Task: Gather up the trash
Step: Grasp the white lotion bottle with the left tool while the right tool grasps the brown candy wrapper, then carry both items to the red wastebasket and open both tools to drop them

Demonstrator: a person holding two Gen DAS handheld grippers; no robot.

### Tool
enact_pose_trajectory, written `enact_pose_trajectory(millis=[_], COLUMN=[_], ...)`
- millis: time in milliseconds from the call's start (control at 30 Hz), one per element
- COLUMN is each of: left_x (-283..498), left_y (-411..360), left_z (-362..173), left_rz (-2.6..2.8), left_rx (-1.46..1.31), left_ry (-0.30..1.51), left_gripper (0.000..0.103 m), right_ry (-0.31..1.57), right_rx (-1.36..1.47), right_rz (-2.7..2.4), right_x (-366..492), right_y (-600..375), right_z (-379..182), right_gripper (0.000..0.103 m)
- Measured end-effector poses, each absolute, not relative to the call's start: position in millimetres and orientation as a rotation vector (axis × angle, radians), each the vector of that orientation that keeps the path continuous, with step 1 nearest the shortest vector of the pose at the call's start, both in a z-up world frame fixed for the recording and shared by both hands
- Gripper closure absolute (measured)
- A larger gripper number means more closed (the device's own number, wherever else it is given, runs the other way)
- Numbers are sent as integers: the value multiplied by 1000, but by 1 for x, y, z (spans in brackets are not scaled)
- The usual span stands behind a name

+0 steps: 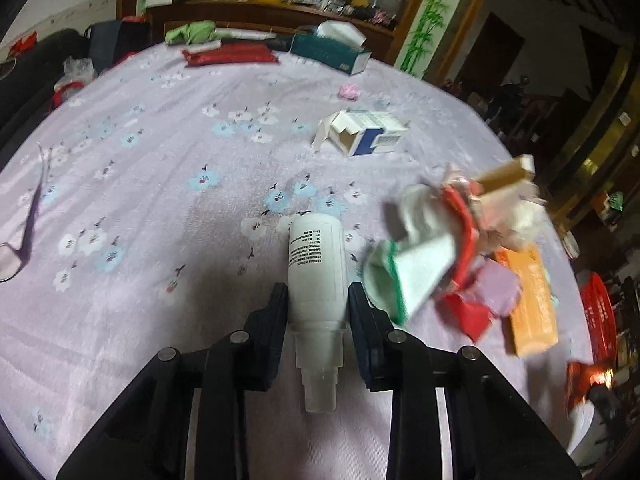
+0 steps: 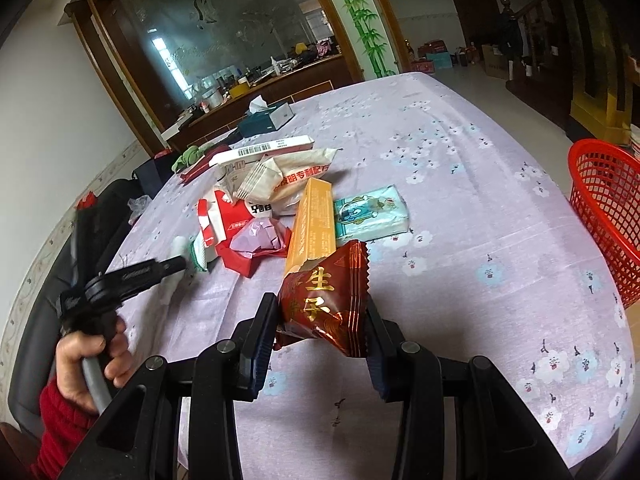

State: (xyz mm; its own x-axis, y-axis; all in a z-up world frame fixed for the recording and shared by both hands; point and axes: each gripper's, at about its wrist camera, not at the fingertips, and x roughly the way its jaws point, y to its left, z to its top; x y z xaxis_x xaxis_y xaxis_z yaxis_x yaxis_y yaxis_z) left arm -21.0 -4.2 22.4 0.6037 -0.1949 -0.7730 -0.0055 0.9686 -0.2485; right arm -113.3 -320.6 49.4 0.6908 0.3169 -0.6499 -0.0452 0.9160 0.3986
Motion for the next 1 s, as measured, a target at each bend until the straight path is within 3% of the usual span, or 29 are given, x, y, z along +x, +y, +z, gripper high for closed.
enact_pose_trajectory(millis=[433,1000], left_x=[-81,-90], left_y=[-84,-333], left_z=[84,122], left_rz=[-358,-833], left_rx=[-112,46], left_ry=[760,772], left_gripper=[74,74], right_ry=[741,634], right_rx=[406,559], right_rz=[136,-236], right_x=[-128,-157], right_y=[-357,-561], right_z=[63,103], right_gripper=[60,60])
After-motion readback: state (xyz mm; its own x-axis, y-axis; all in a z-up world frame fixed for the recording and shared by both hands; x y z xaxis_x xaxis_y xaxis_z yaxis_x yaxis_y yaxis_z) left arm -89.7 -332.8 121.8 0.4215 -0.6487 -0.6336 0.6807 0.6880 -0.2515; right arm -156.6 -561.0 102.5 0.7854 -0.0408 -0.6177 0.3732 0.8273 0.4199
